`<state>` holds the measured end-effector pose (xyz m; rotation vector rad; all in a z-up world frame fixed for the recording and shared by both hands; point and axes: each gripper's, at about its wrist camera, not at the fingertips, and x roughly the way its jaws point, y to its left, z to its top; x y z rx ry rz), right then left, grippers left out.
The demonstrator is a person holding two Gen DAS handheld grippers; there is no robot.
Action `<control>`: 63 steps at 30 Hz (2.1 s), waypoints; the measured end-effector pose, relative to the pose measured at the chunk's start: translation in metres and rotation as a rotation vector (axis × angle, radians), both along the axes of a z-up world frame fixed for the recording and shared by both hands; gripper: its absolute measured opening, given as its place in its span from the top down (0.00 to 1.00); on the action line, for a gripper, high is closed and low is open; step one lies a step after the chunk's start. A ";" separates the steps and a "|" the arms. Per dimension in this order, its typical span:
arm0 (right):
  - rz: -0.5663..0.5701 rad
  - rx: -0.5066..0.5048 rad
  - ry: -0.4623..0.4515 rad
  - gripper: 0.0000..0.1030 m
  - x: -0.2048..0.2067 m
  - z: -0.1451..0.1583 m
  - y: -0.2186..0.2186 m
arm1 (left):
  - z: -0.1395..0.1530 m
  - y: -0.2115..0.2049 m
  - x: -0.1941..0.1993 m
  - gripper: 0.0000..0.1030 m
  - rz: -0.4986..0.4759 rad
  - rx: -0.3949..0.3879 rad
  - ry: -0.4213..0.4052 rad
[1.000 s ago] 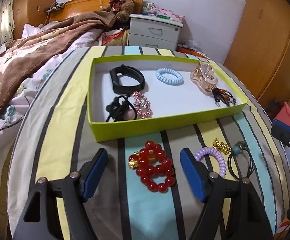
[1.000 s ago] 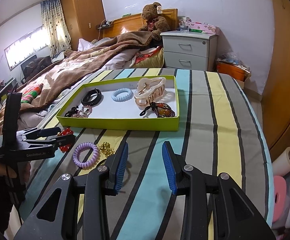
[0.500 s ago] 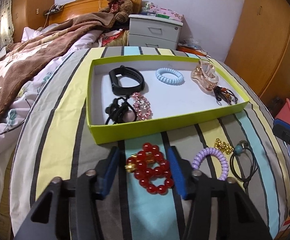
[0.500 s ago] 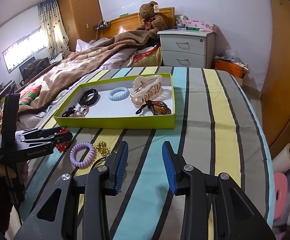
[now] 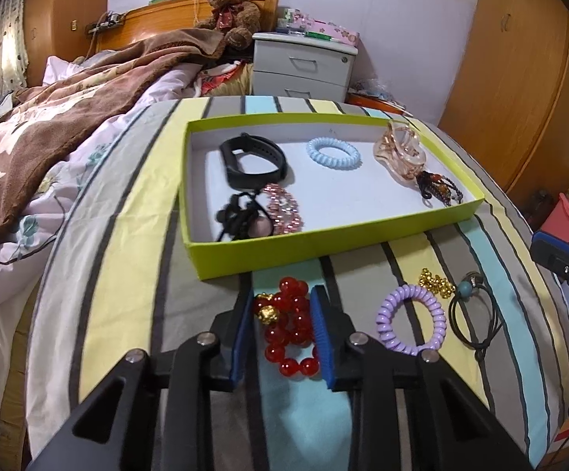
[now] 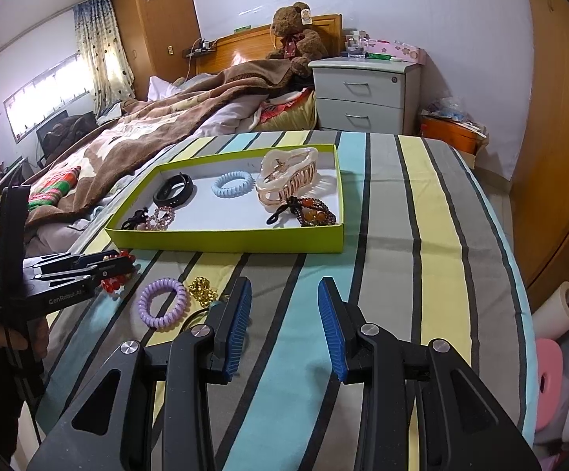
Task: Organize jewelry
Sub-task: 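Lower the left tool onto the red bead bracelet and close on it, then close the right tool on the purple coil hair tie while the left tool holds the bracelet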
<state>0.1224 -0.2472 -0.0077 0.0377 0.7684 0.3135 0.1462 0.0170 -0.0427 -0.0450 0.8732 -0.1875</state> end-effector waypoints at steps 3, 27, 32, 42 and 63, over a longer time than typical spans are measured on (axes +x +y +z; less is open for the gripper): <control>0.006 -0.003 -0.004 0.65 0.000 0.003 0.004 | 0.000 0.010 -0.003 0.72 0.019 -0.020 0.003; 0.100 -0.027 0.005 0.65 0.008 0.005 0.049 | 0.007 0.057 -0.032 0.77 0.078 -0.125 -0.022; 0.176 -0.020 0.027 0.65 0.004 -0.001 0.068 | 0.001 0.060 -0.034 0.76 0.086 -0.135 -0.002; 0.326 -0.065 0.055 0.65 -0.006 -0.015 0.112 | -0.002 0.064 -0.036 0.62 0.102 -0.153 0.008; 0.404 -0.200 0.101 0.65 0.000 -0.044 0.150 | -0.003 0.059 -0.035 0.48 0.108 -0.088 0.003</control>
